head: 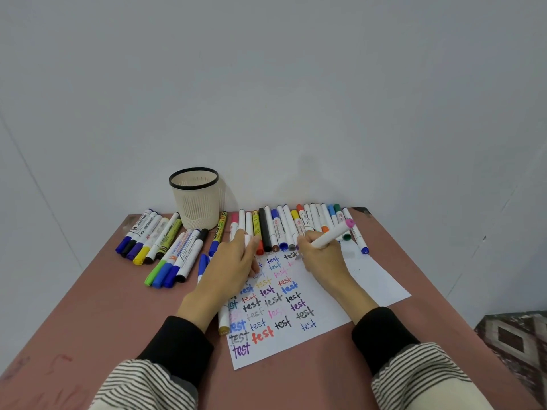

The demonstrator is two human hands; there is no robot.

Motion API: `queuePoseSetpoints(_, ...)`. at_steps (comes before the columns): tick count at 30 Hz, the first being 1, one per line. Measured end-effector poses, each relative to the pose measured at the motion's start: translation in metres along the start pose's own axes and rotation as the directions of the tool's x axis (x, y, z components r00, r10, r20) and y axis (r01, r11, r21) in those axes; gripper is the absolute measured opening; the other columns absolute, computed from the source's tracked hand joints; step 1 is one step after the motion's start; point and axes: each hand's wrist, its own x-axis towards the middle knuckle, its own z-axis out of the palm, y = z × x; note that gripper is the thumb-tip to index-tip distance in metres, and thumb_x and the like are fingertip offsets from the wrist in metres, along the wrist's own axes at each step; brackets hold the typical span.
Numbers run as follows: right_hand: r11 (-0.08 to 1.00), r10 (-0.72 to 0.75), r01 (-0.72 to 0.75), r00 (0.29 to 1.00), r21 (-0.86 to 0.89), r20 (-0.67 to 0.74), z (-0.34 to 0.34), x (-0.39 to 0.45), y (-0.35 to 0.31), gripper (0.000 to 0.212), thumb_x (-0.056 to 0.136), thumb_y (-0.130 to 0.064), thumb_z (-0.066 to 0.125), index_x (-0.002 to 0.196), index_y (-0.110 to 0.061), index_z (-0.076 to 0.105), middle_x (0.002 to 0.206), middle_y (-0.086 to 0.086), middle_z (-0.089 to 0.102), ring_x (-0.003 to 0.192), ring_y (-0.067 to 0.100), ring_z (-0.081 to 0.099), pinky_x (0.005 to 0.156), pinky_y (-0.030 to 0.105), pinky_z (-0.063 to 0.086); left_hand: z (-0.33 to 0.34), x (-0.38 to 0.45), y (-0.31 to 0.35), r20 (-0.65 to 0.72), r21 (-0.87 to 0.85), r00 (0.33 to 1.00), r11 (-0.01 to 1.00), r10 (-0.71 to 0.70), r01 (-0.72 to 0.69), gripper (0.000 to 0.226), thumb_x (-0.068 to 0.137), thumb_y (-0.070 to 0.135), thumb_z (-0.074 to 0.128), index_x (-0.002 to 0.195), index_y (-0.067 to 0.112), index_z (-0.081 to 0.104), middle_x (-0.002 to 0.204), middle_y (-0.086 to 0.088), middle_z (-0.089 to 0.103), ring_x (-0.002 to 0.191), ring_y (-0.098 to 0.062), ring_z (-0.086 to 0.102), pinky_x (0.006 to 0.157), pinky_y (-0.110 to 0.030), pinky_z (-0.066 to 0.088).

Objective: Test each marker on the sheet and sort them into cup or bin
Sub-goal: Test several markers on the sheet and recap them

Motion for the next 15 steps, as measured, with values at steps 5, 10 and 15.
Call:
queuePoseSetpoints(5, 0.999, -0.020, 0.017, 0.996, 0.034, 0.083, -0.013, 0.004, -0.004, 0.016, 0.088, -0.023, 0.069, 0.083, -0.009, 0.066, 0.081, 0.000, 0.068, 0.076, 0.008, 0.063, 0.064, 0.019, 0.047, 0.000, 0.000, 0.003, 0.007, 0.000, 1.000, 1.000, -0.001, 0.001, 0.028, 0.102, 0.041, 0.034, 0.090, 0.018, 0.043, 0.071, -0.004, 0.071, 0.058, -0.007, 0.065, 0.065, -0.035, 0.057)
queuePoseSetpoints(10, 0.999, 0.018, -0.022, 0.993, 0.029, 0.114, -0.008, 0.001, -0.003, 0.032, 0.089, -0.040, 0.066, 0.074, -0.013, 0.071, 0.067, -0.004, 0.066, 0.060, 0.001, 0.058, 0.061, 0.017, 0.047, 0.000, 0.002, -0.002, 0.003, 0.032, 1.000, 0.999, -0.008, 0.008, 0.029, 0.102, 0.045, 0.033, 0.094, 0.019, 0.044, 0.074, -0.006, 0.070, 0.063, -0.015, 0.067, 0.065, -0.044, 0.056)
queuePoseSetpoints(15, 0.998, 0.036, -0.034, 0.998, -0.046, 0.044, -0.005, 0.002, 0.000, 0.036, 0.095, -0.027, 0.060, 0.077, 0.004, 0.060, 0.061, 0.005, 0.054, 0.060, 0.014, 0.052, 0.067, 0.028, 0.048, 0.001, 0.001, -0.001, 0.006, 0.017, 1.000, 1.000, 0.007, -0.007, 0.029, 0.102, 0.043, 0.034, 0.087, 0.019, 0.043, 0.071, -0.004, 0.071, 0.059, -0.012, 0.066, 0.064, -0.043, 0.056)
